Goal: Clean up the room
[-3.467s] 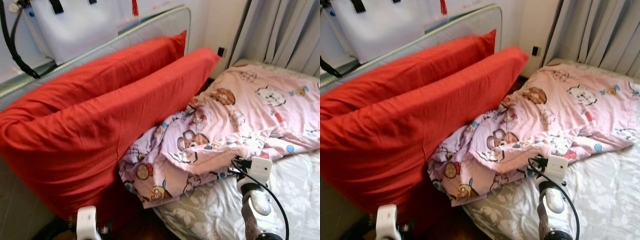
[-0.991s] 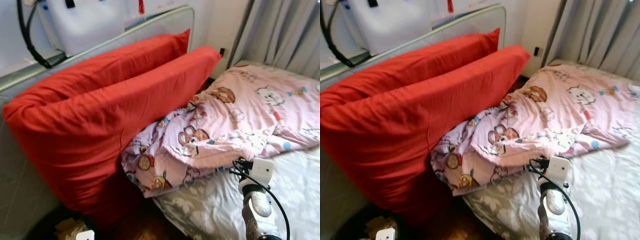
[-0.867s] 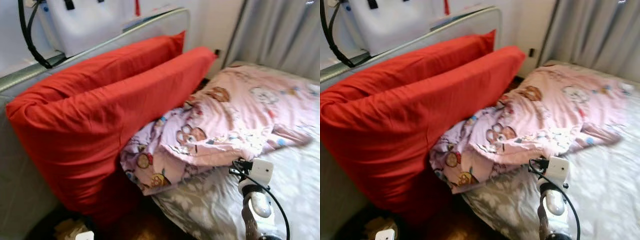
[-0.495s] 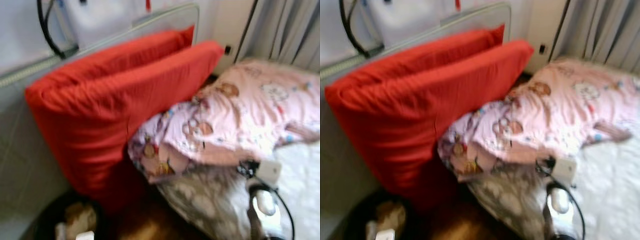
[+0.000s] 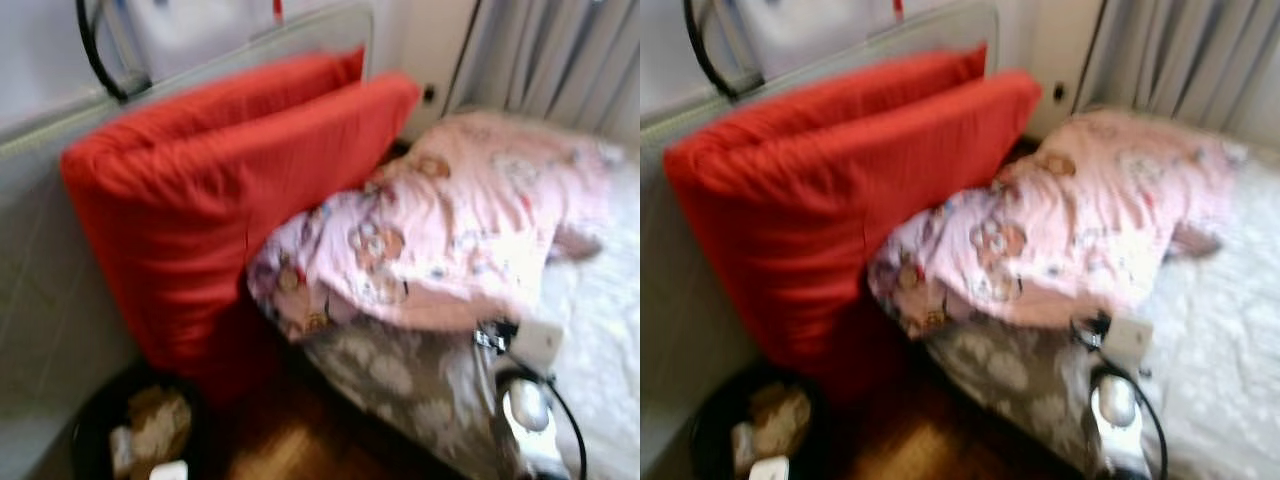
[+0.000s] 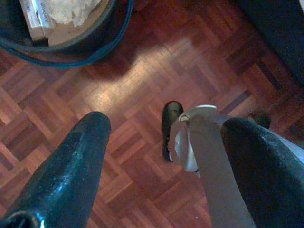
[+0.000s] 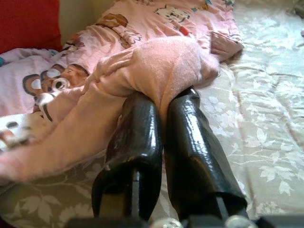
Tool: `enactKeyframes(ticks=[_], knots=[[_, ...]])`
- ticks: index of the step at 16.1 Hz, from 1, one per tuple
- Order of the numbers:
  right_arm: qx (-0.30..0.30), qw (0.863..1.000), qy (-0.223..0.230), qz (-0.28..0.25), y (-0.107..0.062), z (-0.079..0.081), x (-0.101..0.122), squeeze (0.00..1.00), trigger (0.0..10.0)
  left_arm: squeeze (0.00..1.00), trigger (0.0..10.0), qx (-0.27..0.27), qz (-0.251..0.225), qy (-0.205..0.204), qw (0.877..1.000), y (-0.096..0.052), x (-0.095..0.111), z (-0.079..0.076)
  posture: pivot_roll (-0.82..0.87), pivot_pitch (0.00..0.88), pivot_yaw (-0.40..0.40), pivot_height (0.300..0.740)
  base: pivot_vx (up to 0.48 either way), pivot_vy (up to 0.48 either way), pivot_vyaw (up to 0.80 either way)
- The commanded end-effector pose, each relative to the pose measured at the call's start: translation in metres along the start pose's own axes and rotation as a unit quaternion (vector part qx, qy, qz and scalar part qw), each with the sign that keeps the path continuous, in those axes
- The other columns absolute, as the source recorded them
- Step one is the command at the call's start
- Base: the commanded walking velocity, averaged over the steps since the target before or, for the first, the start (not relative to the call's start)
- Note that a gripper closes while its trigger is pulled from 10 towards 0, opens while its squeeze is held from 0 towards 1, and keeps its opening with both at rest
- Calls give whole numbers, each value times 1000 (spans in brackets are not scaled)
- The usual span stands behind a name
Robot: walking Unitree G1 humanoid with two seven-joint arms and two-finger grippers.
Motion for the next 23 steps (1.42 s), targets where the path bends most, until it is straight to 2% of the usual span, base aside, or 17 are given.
enactKeyframes(ticks=[1, 5, 9, 12, 13, 15, 18, 19, 23], knots=[[-3, 1000, 0, -19, 3, 0, 10, 0, 10000, 0, 10000, 1, 10, 6, 1000, -1, -6, 1, 5, 34, 9, 740, -259, 0, 0], [-13, 1000, -1, -23, 3, -3, 12, 0, 10000, 0, 10000, 0, 11, 7, 1000, -1, -7, 1, 6, 36, 9, 740, -260, 0, 0], [-25, 999, -5, -25, 3, -7, 13, 0, 10000, 0, 10000, -2, 14, 18, 1000, -2, -7, 1, 6, 38, 9, 740, 0, 0, 0], [-43, 999, -13, 2, 2, -15, 3, 0, 10000, 0, 10000, -2, 14, 17, 1000, -2, -8, 1, 4, 40, 9, 740, 0, 0, 0], [-46, 999, -17, 16, 1, -17, -2, 0, 10000, 0, 10000, -3, 15, 18, 1000, -2, -8, 1, 4, 40, 9, 740, 0, 0, 0], [-65, 994, -36, 83, -4, -25, -28, 0, 10000, 0, 10000, -6, 16, 20, 1000, -2, -8, 1, 5, 41, 8, 740, 0, 0, 0], [-78, 987, -18, 140, -13, -33, -52, 0, 10000, 0, 10000, -7, 16, 22, 1000, -2, -8, 0, 5, 41, 7, 740, 0, 0, 0], [-79, 980, -25, 183, -24, -38, -71, 0, 10000, 0, 10000, -8, 17, 23, 1000, -2, -8, 0, 5, 40, 6, 740, 0, 0, 0], [-88, 963, -56, 251, -44, -51, -100, 0, 10000, 0, 10000, -9, 17, 24, 1000, -1, -8, 0, 3, 40, 7, 740, 0, 0, 0]])
Point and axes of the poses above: a point about 5 cm out from each wrist's last joint towards the gripper, its own y axis pointing out of the wrist towards the gripper, its own x axis along the axis of the wrist's last joint, z = x × y, the point moved 5 cm from there along y, pointing out of the wrist towards the gripper
